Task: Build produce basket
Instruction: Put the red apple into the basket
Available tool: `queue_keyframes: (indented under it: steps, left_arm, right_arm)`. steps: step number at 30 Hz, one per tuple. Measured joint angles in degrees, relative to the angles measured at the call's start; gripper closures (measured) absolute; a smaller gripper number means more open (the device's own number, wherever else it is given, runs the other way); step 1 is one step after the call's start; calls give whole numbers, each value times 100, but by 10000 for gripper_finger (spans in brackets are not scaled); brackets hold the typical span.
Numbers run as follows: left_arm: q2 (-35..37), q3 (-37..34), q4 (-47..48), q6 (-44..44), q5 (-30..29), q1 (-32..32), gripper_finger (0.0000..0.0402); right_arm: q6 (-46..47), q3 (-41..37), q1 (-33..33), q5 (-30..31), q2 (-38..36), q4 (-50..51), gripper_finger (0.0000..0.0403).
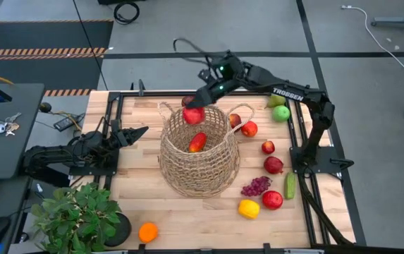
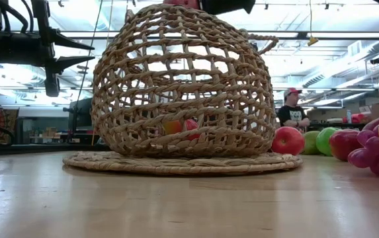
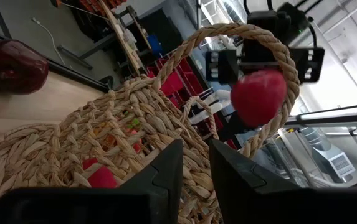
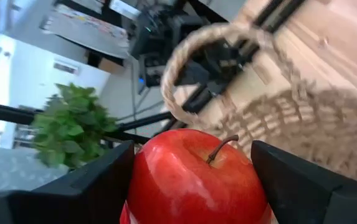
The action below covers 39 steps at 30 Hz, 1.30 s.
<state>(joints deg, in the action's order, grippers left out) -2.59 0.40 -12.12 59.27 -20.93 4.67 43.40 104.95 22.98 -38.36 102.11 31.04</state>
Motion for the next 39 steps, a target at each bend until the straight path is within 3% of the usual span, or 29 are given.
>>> queue_keyframes:
  steps: [14,26,39]
  left_arm:
    - [-1,0,2,0,0,1,313]
    - [-1,0,1,-1,0,0,317]
    - [-38,2,13,0,1,2,318]
  right_arm:
    - [158,-747,-635,1241,12,389,81]
    - [-892,-807,-1115,2533,4,620,81]
    - [-189,-905,-1185,2066,808,284,81]
